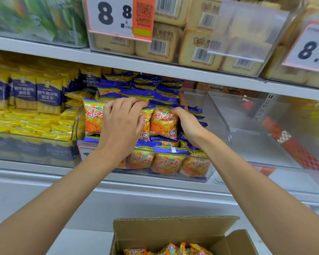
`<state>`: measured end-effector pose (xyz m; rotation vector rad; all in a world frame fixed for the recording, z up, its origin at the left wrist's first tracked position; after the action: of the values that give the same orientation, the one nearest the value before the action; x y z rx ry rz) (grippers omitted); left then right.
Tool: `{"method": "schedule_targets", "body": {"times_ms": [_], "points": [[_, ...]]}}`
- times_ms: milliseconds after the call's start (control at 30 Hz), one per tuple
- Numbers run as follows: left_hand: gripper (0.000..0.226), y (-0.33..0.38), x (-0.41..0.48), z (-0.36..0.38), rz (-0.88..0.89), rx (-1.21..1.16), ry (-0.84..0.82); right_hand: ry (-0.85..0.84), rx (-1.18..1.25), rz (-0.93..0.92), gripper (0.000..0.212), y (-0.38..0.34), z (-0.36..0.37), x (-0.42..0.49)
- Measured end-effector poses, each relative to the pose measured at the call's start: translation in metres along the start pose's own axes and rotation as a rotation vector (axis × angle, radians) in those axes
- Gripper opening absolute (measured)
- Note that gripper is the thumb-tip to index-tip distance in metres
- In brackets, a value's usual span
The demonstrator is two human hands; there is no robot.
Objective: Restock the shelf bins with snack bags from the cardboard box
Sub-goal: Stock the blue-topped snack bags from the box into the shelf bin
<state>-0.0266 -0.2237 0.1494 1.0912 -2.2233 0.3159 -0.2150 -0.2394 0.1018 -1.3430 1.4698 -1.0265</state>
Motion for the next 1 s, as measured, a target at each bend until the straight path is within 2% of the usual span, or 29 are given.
{"method": "schedule_targets", "body": {"times_ms": [100,133,200,267,367,433,533,600,667,767,867,1000], "points": [[0.029,0.0,0.0,0.0,-0.004,-0.004,-0.01,0.09,-0.112,-0.154,0.07,-0.011,-0.011,-0.002],[0.029,0.0,0.0,0.0,-0.005,-0.006,-0.01,0.145,-0.141,-0.216,0.071,-0.016,-0.012,-0.007],[0.029,0.0,0.0,-0.001,-0.005,-0.008,-0.011,0.209,-0.195,-0.279,0.063,-0.025,-0.008,-0.016],[0.029,0.0,0.0,0.0,-0.004,-0.011,-0.015,0.173,-0.236,-0.245,0.056,-0.026,-0.001,-0.016],[0.029,0.0,0.0,0.001,-0.004,-0.005,-0.024,0.04,-0.105,-0.147,0.061,-0.022,-0.004,-0.013],[0.03,0.0,0.0,0.001,-0.008,-0.002,-0.028,0.046,-0.096,-0.182,0.066,-0.024,-0.006,-0.015],[0.03,0.0,0.0,0.002,-0.008,-0.006,-0.033,0.173,-0.166,-0.239,0.042,-0.025,-0.009,-0.018],[0.029,-0.001,0.0,0.002,-0.004,-0.005,-0.028,0.122,-0.22,-0.225,0.029,-0.024,-0.002,-0.014],[0.029,-0.002,0.0,0.002,-0.004,-0.01,-0.023,0.085,-0.28,-0.219,0.036,-0.024,0.002,-0.014],[0.03,-0.001,0.0,0.001,0.0,-0.013,-0.016,0.283,-0.421,-0.313,0.048,-0.034,-0.01,-0.03],[0.029,0.0,0.0,0.0,0.01,-0.012,-0.015,0.392,-0.34,-0.348,0.037,-0.033,-0.018,-0.04],[0.029,-0.002,0.0,0.001,0.004,-0.023,-0.015,0.433,-0.135,-0.308,0.035,-0.034,-0.02,-0.042]]}}
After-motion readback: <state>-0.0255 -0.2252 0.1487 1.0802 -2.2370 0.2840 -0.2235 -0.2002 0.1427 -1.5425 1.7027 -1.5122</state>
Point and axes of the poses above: each hand's wrist, its own x-axis towards the middle knuckle, its own z-axis out of the palm, y = z × x, the point moved 8 cm from there along x, towards the middle knuckle, and after that the axes turned 14 degrees about -y, right-handed, at the moved point
